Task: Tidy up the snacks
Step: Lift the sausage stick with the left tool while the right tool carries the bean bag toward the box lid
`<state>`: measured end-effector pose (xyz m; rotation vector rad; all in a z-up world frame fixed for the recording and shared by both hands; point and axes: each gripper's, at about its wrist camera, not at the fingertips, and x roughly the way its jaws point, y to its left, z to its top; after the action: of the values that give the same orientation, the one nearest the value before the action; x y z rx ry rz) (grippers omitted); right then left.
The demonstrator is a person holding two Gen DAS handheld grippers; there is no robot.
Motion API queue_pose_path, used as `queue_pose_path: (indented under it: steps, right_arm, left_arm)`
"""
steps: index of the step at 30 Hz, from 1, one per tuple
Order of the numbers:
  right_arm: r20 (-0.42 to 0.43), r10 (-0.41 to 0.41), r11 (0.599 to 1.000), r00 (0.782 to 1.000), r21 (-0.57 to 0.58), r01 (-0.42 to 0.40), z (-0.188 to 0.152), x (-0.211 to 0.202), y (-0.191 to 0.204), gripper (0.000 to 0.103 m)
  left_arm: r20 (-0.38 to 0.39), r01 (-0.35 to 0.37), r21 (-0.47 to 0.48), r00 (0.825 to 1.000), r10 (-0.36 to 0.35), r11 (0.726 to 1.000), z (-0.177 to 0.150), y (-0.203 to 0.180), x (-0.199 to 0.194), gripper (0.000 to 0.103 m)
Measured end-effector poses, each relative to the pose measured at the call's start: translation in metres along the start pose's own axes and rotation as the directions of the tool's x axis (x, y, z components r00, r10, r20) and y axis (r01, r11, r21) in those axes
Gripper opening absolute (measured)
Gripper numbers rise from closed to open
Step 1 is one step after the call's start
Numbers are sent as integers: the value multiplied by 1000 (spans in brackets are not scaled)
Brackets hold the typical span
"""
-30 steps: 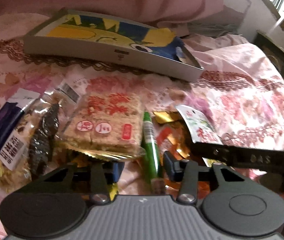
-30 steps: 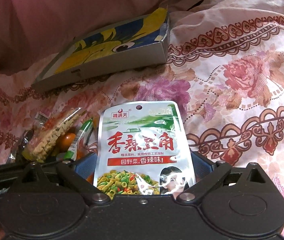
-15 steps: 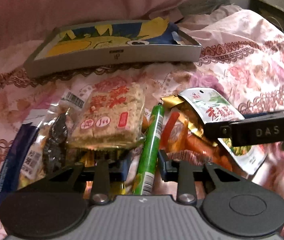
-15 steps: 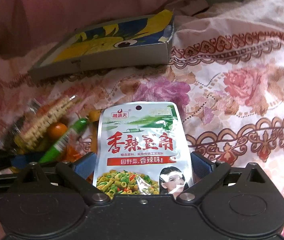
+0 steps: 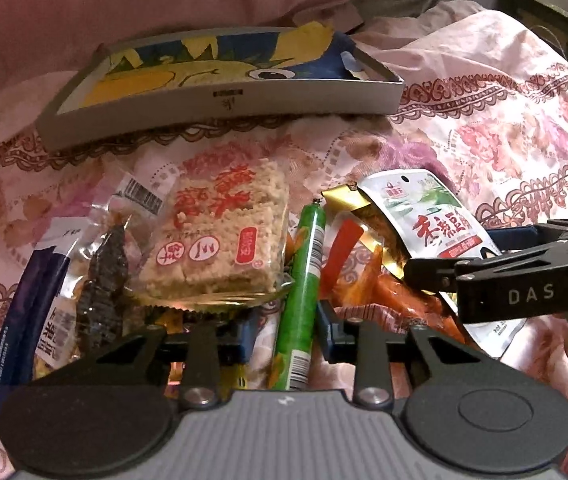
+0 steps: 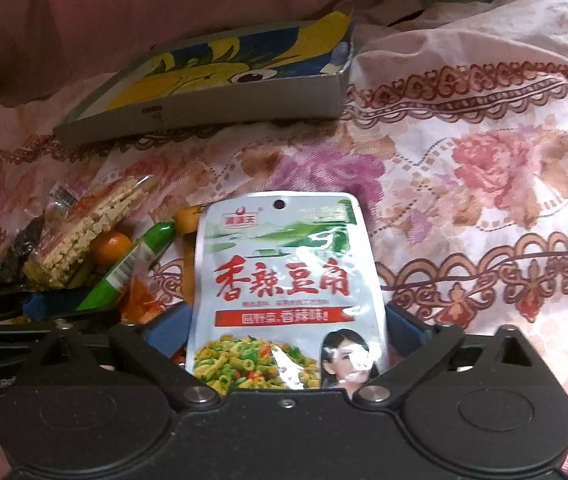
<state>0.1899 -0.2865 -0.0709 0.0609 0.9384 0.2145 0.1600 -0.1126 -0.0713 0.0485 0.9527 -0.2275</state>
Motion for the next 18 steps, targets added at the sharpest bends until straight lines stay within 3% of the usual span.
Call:
queue_pose_path:
  steps: [1, 4, 12, 18]
  right_arm:
    - [2, 1, 1000, 1000, 0, -1, 0, 0, -1, 98]
    - [9, -1, 1000, 1000, -3, 1, -1, -2, -1, 98]
    - [64, -2, 1000, 998, 25, 1, -3, -13, -3, 95]
    - [45, 8, 999, 999, 50, -11, -2, -12, -5, 95]
  left_arm:
    - [2, 7, -5, 1000, -7, 1000, 0, 0, -1, 23]
    - [2, 35, -32, 999, -35, 999, -1, 1, -6, 21]
    - [-23, 119, -155, 992, -124, 981, -12, 15, -17, 19]
    - [-27, 168, -252, 983, -180, 953, -18, 26, -22, 19]
